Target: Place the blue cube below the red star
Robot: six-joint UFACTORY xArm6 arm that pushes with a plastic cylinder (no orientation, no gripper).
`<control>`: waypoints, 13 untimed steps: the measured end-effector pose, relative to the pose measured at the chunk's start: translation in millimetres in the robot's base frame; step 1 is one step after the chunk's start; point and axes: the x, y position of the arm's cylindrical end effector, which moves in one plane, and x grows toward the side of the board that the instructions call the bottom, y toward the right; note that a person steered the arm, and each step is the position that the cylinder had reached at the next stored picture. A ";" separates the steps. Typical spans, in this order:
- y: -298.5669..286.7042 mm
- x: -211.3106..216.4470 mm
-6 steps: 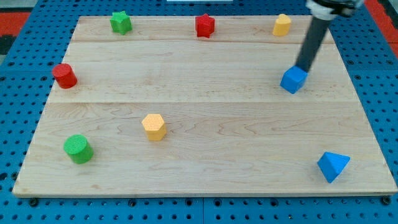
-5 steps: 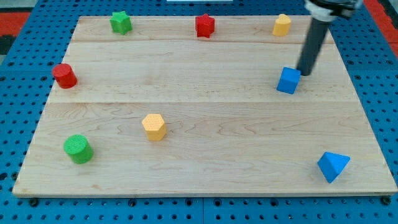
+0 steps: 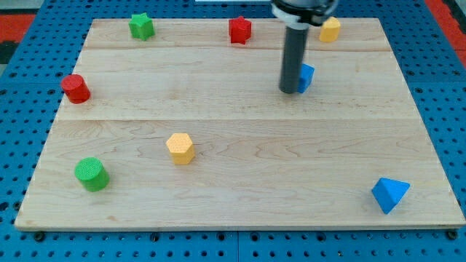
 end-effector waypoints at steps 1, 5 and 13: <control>53.1 15.0; 37.2 -10.5; -112.4 -36.0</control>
